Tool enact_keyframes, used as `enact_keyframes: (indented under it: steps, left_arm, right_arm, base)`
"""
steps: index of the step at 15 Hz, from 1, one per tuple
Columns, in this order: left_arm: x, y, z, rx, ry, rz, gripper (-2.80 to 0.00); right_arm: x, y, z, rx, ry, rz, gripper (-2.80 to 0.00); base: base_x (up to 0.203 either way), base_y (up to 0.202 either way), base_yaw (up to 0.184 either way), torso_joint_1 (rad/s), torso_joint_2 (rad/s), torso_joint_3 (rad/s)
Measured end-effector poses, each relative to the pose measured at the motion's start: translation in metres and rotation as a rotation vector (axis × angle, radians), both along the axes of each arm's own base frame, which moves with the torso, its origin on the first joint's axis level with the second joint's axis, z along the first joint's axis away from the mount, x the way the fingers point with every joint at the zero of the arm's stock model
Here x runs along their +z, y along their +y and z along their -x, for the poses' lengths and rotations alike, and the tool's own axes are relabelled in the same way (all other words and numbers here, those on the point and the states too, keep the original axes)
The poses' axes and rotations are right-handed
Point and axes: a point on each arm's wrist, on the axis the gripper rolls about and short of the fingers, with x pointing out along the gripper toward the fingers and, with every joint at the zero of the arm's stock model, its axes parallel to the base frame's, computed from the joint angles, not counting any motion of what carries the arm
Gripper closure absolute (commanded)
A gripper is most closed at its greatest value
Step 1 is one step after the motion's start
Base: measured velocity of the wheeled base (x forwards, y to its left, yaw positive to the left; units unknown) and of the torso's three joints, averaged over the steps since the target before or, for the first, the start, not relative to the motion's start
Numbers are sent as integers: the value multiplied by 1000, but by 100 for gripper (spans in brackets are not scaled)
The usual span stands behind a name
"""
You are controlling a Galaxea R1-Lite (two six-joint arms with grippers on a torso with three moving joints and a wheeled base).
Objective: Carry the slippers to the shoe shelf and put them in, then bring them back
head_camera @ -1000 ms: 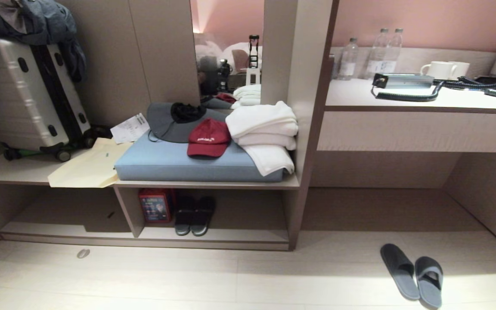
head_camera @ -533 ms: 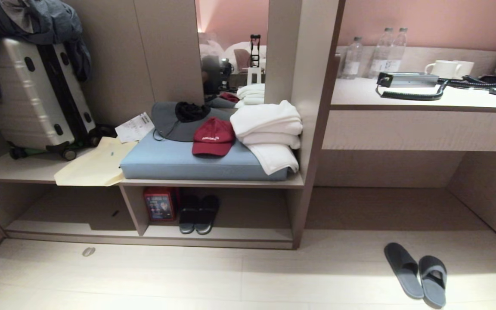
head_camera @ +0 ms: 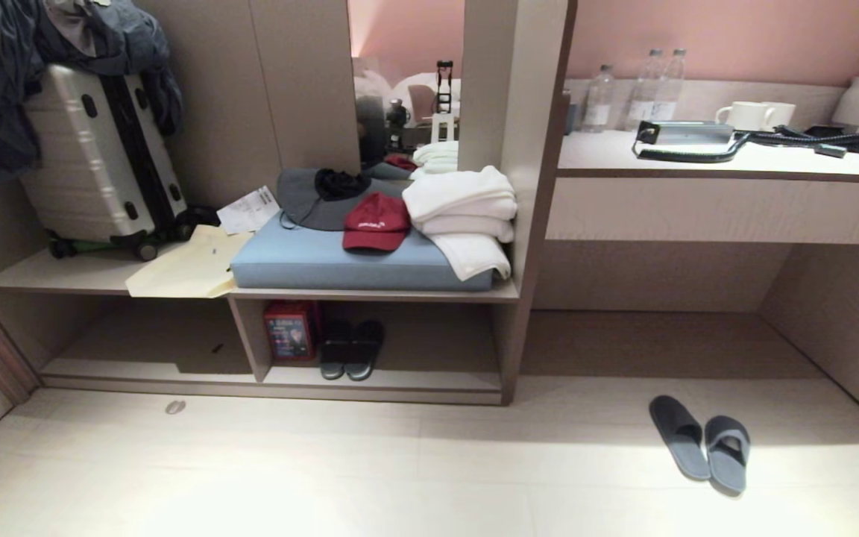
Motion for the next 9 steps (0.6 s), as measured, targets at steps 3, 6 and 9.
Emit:
enact_keyframes:
  steps: [3,6,9]
  left_arm:
    - [0,0,0,0,0,0,0]
    - [0,0,0,0,0,1,0]
    - [0,0,0,0,0,1,0]
  right_arm:
    - [0,0,0,0,0,0,0]
    - [0,0,0,0,1,0,0]
    - [0,0,0,1,1,0,0]
  base:
    - [-194,0,1,1,4,-3]
    - [-195,0,1,2,2,3]
    - [-194,0,1,2,6,3]
